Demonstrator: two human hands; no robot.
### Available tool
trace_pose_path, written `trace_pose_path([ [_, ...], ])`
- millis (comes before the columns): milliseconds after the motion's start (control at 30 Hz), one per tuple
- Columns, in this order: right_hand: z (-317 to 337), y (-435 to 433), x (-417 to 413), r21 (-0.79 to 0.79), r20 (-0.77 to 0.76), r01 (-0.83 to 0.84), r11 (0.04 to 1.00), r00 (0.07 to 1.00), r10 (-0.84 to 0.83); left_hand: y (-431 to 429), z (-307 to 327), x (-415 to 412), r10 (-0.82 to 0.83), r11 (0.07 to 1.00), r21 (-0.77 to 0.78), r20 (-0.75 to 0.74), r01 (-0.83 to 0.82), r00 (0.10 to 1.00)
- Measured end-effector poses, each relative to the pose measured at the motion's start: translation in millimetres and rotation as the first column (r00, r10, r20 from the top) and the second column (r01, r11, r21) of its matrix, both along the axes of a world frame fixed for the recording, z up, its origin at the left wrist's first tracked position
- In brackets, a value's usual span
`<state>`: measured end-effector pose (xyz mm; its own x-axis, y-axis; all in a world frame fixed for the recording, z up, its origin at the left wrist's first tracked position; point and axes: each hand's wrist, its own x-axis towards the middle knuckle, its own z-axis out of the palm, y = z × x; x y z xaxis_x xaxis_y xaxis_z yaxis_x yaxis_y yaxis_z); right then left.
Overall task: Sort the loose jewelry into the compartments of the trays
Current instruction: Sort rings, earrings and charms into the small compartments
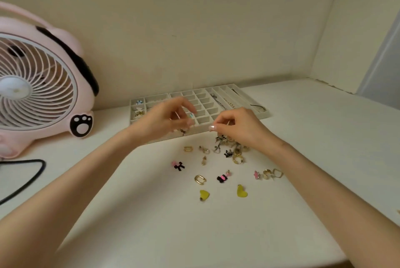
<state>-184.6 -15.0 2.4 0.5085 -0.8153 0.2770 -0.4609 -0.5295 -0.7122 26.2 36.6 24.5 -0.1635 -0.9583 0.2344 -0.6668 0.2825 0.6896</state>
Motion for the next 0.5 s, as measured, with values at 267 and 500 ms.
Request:
trace_pose_path([
  [267, 11, -2, 28, -0.023, -0.034, -0.053, 0.998, 0.998, 0.052, -17, -4, 76, 0.477, 0.879, -0.072, 0.099, -0.472, 0.873],
  [500, 3, -2, 41, 0.011, -0.015, -0.058, 0.998, 0.998, 0.058, -25, -25, 103, 0.497, 0.844, 0.028, 0.339, -0.536, 0.799],
])
